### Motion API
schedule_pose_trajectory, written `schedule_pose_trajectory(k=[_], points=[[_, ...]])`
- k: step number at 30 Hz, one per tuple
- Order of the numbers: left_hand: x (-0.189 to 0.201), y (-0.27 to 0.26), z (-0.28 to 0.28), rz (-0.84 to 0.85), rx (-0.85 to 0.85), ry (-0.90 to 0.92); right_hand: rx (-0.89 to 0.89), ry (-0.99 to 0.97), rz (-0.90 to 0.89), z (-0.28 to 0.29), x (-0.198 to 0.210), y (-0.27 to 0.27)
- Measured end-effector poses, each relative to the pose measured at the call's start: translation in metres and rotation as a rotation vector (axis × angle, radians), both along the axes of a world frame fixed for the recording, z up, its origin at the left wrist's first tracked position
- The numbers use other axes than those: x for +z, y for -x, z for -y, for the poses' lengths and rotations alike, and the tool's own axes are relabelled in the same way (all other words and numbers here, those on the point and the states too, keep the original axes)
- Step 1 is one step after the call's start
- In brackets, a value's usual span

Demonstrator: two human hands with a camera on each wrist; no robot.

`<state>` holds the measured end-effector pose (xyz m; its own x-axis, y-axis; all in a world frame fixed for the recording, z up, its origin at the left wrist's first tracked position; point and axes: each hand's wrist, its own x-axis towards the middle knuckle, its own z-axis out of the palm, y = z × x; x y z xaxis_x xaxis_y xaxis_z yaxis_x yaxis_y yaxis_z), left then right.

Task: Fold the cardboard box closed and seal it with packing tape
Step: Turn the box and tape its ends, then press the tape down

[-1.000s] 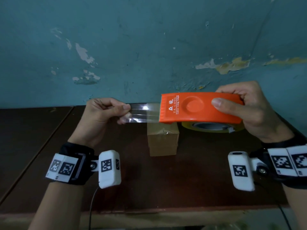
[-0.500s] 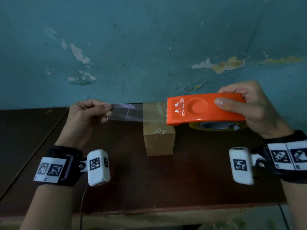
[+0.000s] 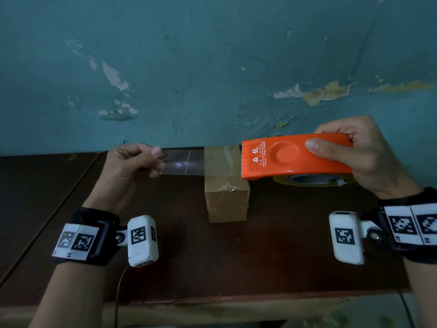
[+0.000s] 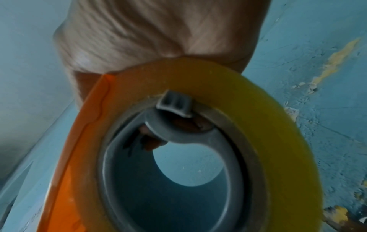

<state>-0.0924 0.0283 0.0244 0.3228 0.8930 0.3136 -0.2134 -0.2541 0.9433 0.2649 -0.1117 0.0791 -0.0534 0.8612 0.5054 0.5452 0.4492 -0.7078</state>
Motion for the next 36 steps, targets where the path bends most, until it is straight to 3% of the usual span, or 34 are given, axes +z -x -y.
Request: schedule_pose_trajectory(k=[6, 26, 31, 36], points=[[-0.002, -0.006, 0.001, -0.025, 0.088, 0.035, 0.0, 0.007, 0.005, -0.001, 0.0, 0.005], [0.003, 0.02, -0.005, 0.033, 0.131, 0.008, 0.055, 0.055, -0.004, 0.013, 0.013, -0.004], [0.0, 0.01, -0.002, 0.017, 0.131, 0.019, 0.007, 0.074, 0.056, 0.014, 0.016, -0.01], [0.01, -0.006, 0.007, 0.071, 0.053, 0.043, -0.125, 0.097, 0.247, 0.013, 0.014, -0.01]])
